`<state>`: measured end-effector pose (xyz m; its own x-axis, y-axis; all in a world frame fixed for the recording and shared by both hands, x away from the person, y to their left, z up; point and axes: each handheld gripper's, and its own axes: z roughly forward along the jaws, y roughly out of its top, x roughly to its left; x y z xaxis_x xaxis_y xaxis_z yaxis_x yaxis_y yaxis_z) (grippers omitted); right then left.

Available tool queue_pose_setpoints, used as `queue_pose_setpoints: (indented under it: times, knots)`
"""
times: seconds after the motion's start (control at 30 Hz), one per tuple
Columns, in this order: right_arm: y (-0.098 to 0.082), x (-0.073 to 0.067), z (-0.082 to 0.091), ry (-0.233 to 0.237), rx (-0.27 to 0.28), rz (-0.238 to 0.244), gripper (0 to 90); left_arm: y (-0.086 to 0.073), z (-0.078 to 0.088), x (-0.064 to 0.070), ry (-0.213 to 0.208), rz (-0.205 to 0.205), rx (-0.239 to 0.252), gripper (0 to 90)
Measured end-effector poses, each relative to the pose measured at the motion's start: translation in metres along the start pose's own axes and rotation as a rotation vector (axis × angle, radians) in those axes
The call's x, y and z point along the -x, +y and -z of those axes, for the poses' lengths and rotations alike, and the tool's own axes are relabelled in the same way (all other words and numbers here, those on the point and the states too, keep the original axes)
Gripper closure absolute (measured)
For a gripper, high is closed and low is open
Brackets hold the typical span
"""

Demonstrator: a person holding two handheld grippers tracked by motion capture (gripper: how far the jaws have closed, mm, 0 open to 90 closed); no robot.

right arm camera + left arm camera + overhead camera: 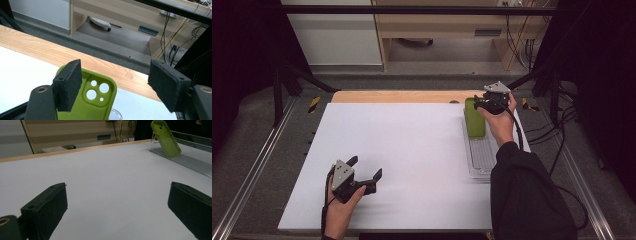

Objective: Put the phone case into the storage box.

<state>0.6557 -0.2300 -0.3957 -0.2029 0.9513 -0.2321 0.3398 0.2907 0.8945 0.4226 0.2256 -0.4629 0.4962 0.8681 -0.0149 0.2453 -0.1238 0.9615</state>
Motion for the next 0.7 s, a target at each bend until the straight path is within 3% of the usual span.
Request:
queue_pose_setpoints:
  times: [0.43,0.7]
  knots:
    - [0.0012,-0.002,0.0046,0.021,-0.074,-0.021,10.6,0.0004,0.0006,-0.0008,-0.001,-0.004,0.001,1.9]
    - [0.0042,-0.0019,0.0102,0.051,-0.127,-0.053,7.2,0.0005,0.0009,-0.0007,-0.001,-0.004,0.002,1.8]
